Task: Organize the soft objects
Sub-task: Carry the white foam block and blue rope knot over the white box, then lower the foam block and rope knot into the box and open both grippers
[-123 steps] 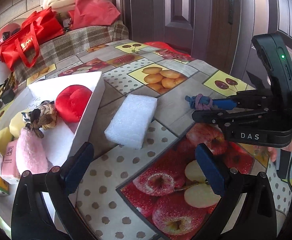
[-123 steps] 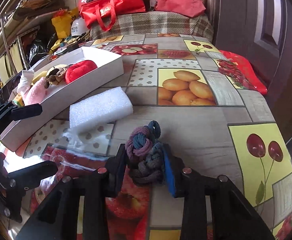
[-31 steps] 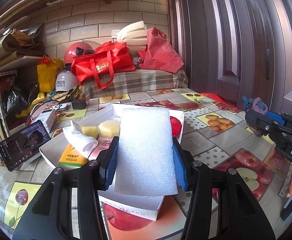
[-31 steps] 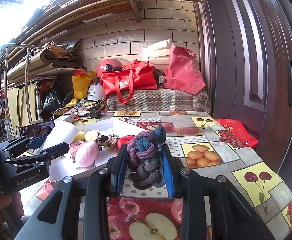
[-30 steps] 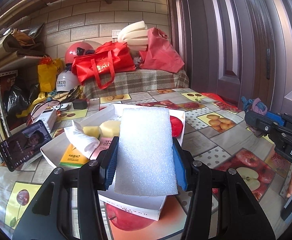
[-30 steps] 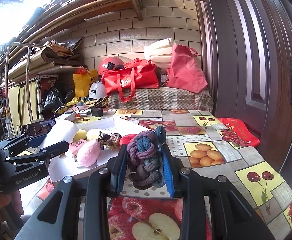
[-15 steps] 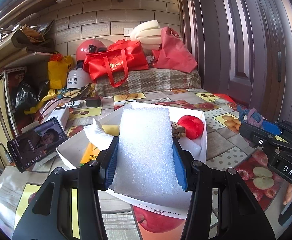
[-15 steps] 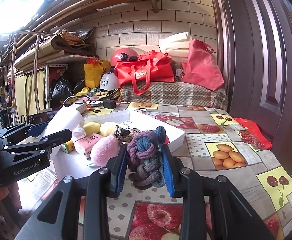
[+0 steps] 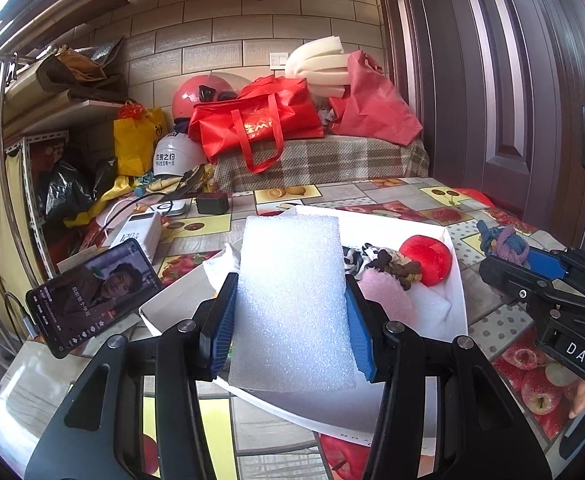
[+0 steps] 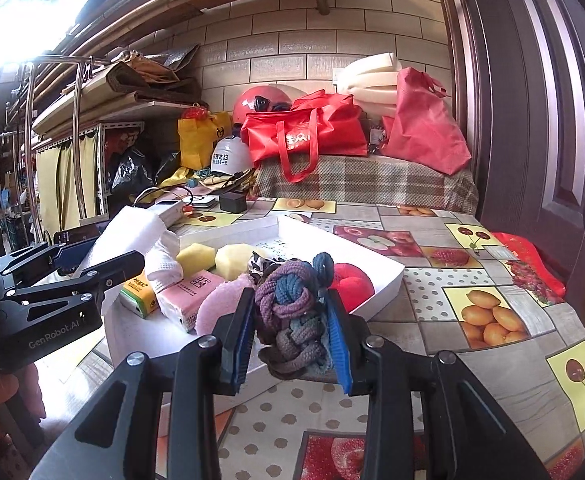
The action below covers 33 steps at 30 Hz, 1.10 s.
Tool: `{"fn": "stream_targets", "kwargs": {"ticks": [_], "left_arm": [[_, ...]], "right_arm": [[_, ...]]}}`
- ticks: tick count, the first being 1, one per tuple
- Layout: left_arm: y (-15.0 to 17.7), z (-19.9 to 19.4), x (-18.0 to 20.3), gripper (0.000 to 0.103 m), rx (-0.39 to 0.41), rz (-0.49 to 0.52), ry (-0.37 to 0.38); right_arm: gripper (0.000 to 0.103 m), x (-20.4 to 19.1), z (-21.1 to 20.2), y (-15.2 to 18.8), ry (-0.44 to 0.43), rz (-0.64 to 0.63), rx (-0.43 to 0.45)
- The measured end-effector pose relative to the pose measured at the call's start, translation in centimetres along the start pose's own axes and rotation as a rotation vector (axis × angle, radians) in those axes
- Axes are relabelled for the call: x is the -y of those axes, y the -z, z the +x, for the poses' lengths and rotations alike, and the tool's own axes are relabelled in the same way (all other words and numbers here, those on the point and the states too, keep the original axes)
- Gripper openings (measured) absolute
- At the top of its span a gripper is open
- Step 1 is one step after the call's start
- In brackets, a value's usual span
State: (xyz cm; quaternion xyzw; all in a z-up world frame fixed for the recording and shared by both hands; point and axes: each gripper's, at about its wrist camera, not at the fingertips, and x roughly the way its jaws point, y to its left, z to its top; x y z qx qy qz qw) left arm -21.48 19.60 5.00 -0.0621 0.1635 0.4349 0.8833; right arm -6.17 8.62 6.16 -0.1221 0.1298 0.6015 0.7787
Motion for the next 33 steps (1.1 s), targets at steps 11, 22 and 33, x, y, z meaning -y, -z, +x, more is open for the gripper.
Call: {"fn": "stream_targets", "kwargs": {"ticks": [11, 22, 33], "left_arm": [[-1.1, 3.8, -1.3, 0.049, -0.035, 0.021, -0.058], [-2.1, 7.7, -2.1, 0.049, -0.094, 0.015, -0.053], [-2.3, 8.2, -1.7, 0.074, -0.105, 0.031, -0.109]], "right_arm": [[0.035, -0.9, 3.9, -1.3, -0.033, -0.021, -0.033], [0.035, -1.0, 8.7, -3.1, -0.027, -0.004, -0.046], [0.079, -0.7, 9.6, -3.4, 0.03, 0.013, -0.051]]}}
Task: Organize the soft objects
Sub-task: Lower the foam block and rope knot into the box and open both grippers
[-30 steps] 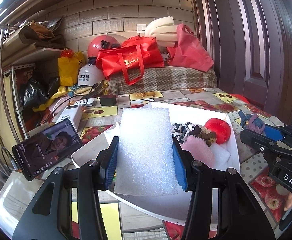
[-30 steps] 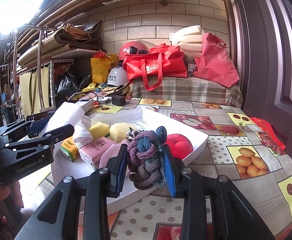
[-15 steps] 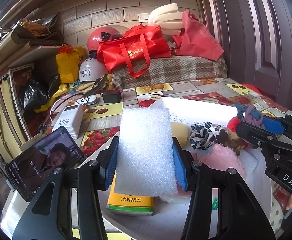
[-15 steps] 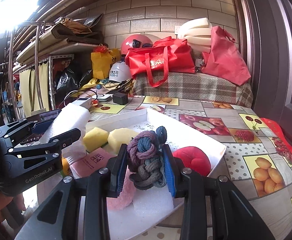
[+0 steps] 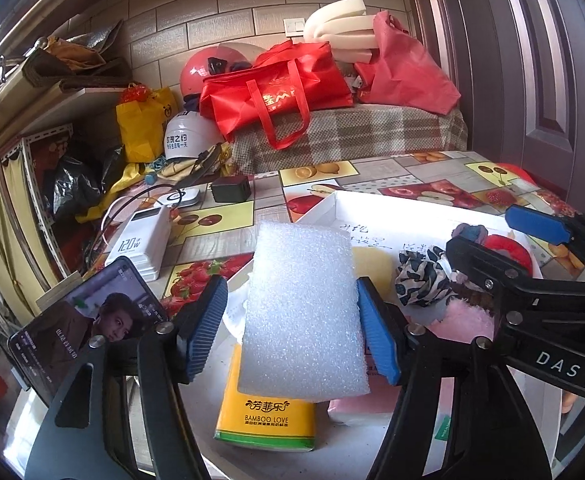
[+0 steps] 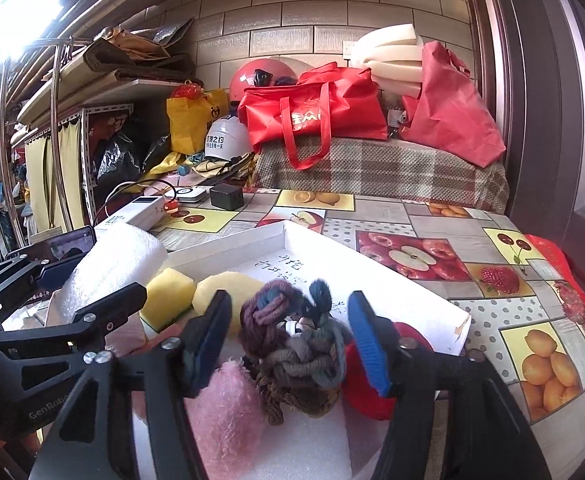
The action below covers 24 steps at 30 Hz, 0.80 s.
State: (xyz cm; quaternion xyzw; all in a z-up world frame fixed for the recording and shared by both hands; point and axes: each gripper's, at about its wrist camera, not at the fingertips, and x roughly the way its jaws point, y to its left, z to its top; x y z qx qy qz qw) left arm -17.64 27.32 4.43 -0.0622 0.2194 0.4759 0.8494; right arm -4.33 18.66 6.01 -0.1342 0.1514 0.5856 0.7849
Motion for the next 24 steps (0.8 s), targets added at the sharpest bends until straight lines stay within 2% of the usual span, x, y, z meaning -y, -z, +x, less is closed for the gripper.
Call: {"fn": "stream_targets", "kwargs": {"ticks": [1, 4, 9, 11, 12, 13, 16, 19, 24], "left_arm": [[0.0, 0.1, -0.4, 0.083, -0.004, -0.02, -0.001], [0.1, 0.5, -1.4, 0.095, -0.021, -0.068, 0.001], [0.1, 0.2, -1.3, 0.096, -0.005, -0.07, -0.019], [0.1, -0.2, -1.3, 0.096, 0.014, -0.071, -0.034], [0.1, -0.3, -1.3, 0.096, 0.023, -0.075, -0.039], [0.2, -0.6, -1.4, 0.097, 0.035, -0.08, -0.041], [0.3, -1.5, -1.8, 0.103, 0.083, -0.1, -0.063], [0.5, -2.4, -2.2, 0.103, 0.125, -0.117, -0.068], [0.5, -2.8, -2.4, 0.103, 0.146, -0.126, -0.068]], "right_arm": [[0.082, 0.3, 0.0, 0.0, -0.003, 0.013, 0.007], [0.085, 0.5, -0.1, -0.1, -0.007, 0.025, 0.016], [0.086, 0.2, -0.3, -0.2, 0.0, 0.012, 0.033], [0.092, 0.3, -0.4, -0.2, 0.002, 0.017, 0.04], [0.1, 0.3, -0.5, -0.2, 0.004, 0.02, 0.046], [0.103, 0.3, -0.7, -0.2, 0.007, 0.021, 0.055], [0.103, 0.1, -1.3, -0.1, 0.012, 0.013, 0.088], [0.103, 0.0, -1.5, -0.1, 0.02, 0.011, 0.099], [0.103, 0.1, -2.2, 0.2, 0.03, 0.021, 0.097]]}}
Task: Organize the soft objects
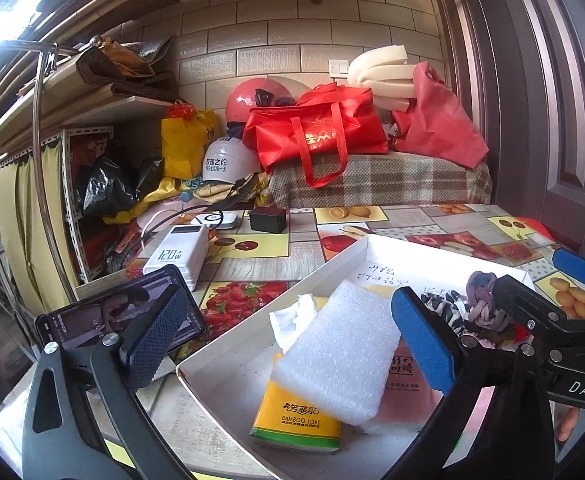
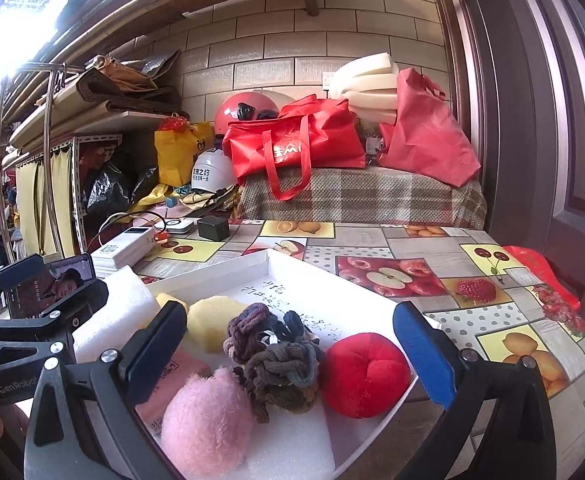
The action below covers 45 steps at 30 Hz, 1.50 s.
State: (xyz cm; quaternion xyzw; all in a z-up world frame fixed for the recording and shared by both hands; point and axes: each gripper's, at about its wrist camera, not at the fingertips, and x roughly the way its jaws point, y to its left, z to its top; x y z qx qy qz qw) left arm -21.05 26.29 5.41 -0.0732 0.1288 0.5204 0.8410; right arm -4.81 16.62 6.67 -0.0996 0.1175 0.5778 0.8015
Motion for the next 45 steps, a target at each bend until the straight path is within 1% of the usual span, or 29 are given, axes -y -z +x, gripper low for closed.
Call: {"fn": "stream_targets", "kwargs": {"ticks": [2, 4, 7, 11, 14, 18, 20, 23, 27, 33, 36, 38, 42, 44, 45], "left_arm": [[0.0, -0.3, -0.2, 0.103, 0.009, -0.02, 0.017], [0.2, -1.0, -0.4, 0.103, 0.025, -0.043, 0.056], [0.4, -1.9, 0.1, 0.103, 0.03, -0.038, 0.099], [0.4, -2.4, 0.9, 0.103, 0.03, -0.02, 0.1], [0.6, -2.9, 1.0, 0.103, 0.024, -0.031, 0.087], [1.2, -4.2, 1.6, 0.103, 0.009, -0.037, 0.097], [1.5, -4.9, 2.3, 0.103, -0.005, -0.024, 0.116], [1.9, -5.9, 3.4, 0.103, -0.03, 0.0, 0.12], [2.4, -7.1, 4.5, 0.103, -0.055, 0.021, 0.142], [3.2, -8.9, 6.0, 0.103, -0.074, 0.053, 0.124], [3.4, -9.9, 6.1, 0.103, -0.058, 0.038, 0.155], [3.4, -10.6, 6.1, 0.103, -0.041, 0.031, 0.141], [3.1, -12.4, 6.1, 0.103, 0.031, 0.041, 0.069], [3.0, -13.3, 6.6, 0.103, 0.056, 0.066, 0.026], [3.1, -13.5, 7.0, 0.103, 0.049, 0.082, -0.001]], "right_arm": [[0.103, -0.1, -0.6, 0.1, 0.002, -0.006, 0.006], [0.103, -0.3, -1.3, 0.3, -0.004, -0.014, 0.011], [0.103, -0.4, -2.4, 0.6, -0.01, -0.023, 0.021], [0.103, -0.2, -3.2, 0.9, -0.007, -0.018, 0.012], [0.103, 0.0, -3.9, 1.2, -0.001, -0.014, -0.003], [0.103, 0.3, -5.0, 1.7, -0.005, -0.021, -0.025], [0.103, 0.6, -5.9, 2.0, -0.007, -0.018, -0.025], [0.103, 1.3, -7.1, 2.4, -0.014, -0.01, -0.031], [0.103, 2.4, -8.8, 3.1, -0.009, 0.003, -0.044], [0.103, 4.0, -11.6, 3.7, 0.005, 0.036, -0.03], [0.103, 5.2, -13.5, 3.7, 0.023, 0.085, 0.036], [0.103, 5.7, -15.1, 3.6, 0.032, 0.106, 0.1], [0.103, 6.0, -19.7, 3.8, 0.127, 0.129, 0.314], [0.103, 6.0, -21.1, 4.0, 0.188, 0.135, 0.36], [0.103, 6.0, -21.5, 4.0, 0.218, 0.14, 0.369]]}}
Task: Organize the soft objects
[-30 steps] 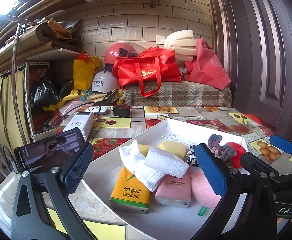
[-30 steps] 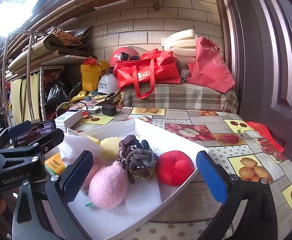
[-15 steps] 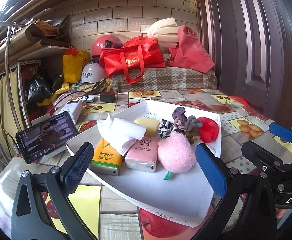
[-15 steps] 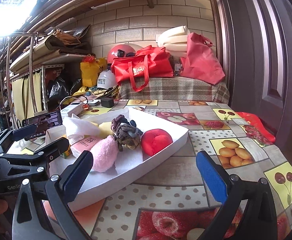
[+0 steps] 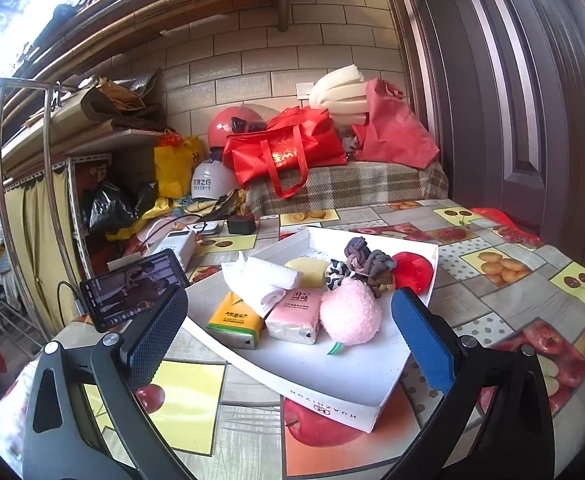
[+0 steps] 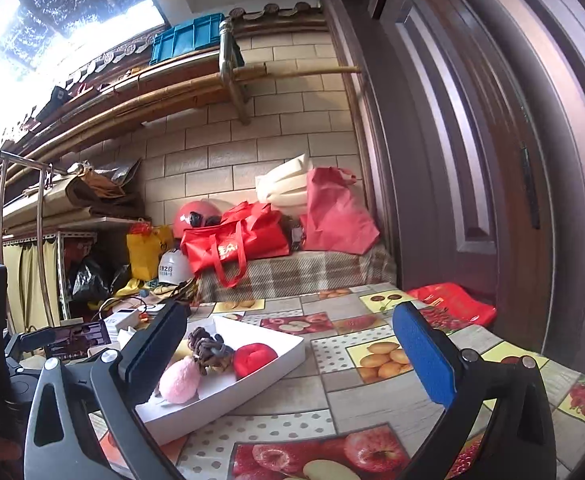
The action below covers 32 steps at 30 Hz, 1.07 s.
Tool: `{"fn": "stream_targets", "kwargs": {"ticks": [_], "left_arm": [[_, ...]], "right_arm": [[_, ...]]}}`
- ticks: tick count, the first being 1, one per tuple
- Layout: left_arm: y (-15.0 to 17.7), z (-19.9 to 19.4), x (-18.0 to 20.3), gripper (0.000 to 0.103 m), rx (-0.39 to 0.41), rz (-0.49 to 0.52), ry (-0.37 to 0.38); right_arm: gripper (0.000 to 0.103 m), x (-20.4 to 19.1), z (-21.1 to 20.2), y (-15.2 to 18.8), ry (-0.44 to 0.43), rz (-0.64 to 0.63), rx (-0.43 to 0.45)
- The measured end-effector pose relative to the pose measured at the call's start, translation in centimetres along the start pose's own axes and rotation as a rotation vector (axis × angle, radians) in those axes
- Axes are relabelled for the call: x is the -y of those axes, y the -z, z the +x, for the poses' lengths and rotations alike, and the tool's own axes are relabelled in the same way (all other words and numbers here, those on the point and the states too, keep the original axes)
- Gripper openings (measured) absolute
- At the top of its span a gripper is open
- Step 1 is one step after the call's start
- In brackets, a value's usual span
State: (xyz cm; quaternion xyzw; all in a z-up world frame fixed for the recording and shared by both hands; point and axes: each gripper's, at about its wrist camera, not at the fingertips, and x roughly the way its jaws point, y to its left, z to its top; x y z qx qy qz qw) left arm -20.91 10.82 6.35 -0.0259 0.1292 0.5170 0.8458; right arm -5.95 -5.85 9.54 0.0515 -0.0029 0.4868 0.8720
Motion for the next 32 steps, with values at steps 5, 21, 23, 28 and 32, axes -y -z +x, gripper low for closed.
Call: {"fn": "stream_targets", "kwargs": {"ticks": [5, 21, 23, 28, 32], "left_arm": [[0.8, 1.0, 1.8, 0.103, -0.155, 0.042, -0.052], [1.1, 1.1, 1.9, 0.103, -0.2, 0.008, 0.017], [1.1, 1.0, 1.8, 0.103, -0.2, 0.006, 0.017], [1.1, 1.0, 1.8, 0.103, -0.2, 0.006, 0.019], [1.1, 1.1, 1.8, 0.103, -0.205, 0.007, 0.02]], "right_arm": [[0.103, 0.2, 1.0, 0.3, 0.047, -0.057, -0.11], [0.103, 2.3, 0.8, 1.1, 0.034, 0.048, -0.19], [0.103, 1.9, 0.6, 1.1, 0.034, 0.029, -0.18], [0.103, 1.3, 0.7, 1.0, 0.025, -0.001, -0.176], [0.103, 1.5, 0.8, 1.0, 0.024, 0.013, -0.181]]}}
